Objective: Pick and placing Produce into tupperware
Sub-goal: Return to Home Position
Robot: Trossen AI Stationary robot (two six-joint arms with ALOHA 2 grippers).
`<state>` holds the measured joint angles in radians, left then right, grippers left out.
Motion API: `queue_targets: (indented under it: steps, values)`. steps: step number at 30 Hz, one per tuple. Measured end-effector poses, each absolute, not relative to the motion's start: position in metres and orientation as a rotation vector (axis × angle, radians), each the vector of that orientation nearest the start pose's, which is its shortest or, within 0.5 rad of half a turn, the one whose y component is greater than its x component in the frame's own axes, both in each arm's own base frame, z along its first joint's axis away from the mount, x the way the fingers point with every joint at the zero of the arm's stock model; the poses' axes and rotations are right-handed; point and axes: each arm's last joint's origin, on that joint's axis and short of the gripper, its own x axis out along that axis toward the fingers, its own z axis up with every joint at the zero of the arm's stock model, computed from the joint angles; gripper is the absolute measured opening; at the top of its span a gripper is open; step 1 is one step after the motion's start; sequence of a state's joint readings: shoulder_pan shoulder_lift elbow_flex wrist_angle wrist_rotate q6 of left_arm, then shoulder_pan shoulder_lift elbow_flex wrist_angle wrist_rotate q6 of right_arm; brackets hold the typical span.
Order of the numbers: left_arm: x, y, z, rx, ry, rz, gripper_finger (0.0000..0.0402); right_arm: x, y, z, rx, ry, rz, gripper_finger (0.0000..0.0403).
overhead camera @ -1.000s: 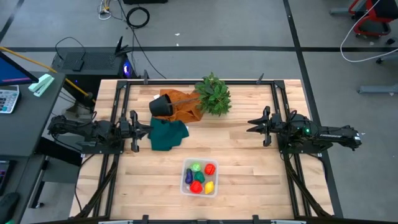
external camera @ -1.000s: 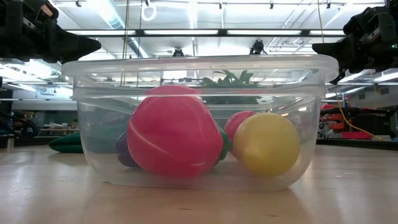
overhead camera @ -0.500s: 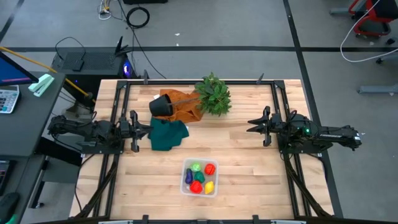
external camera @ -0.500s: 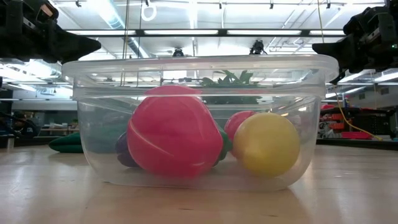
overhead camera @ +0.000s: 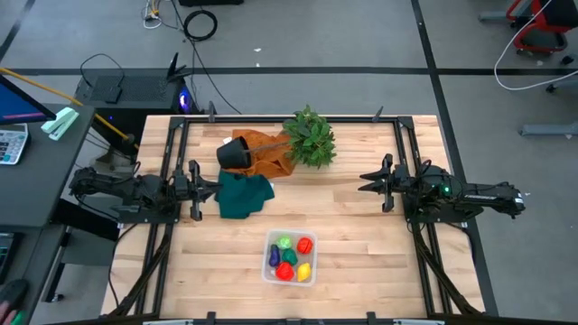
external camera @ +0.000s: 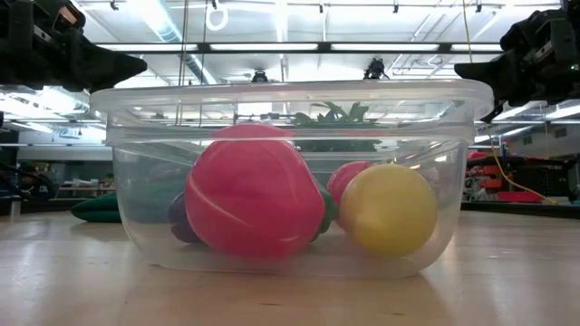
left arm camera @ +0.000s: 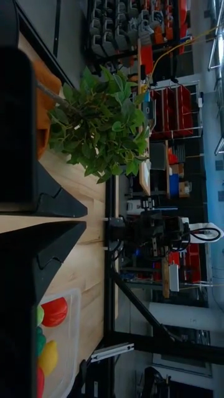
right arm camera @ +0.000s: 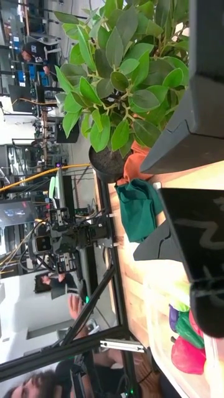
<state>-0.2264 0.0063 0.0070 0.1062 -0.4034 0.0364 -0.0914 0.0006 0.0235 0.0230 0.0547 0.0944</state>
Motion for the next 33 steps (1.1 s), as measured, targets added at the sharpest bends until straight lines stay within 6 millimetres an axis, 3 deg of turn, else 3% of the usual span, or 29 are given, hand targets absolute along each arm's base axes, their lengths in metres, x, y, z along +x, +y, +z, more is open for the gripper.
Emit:
queue_targets:
  steps: [33]
  values:
    - [0.0949, -0.0102, 0.1753, 0.004, -0.098, 0.178, 0.0039, 0.0956, -0.0102, 0.1737, 0.093, -0.052, -0.138, 0.0]
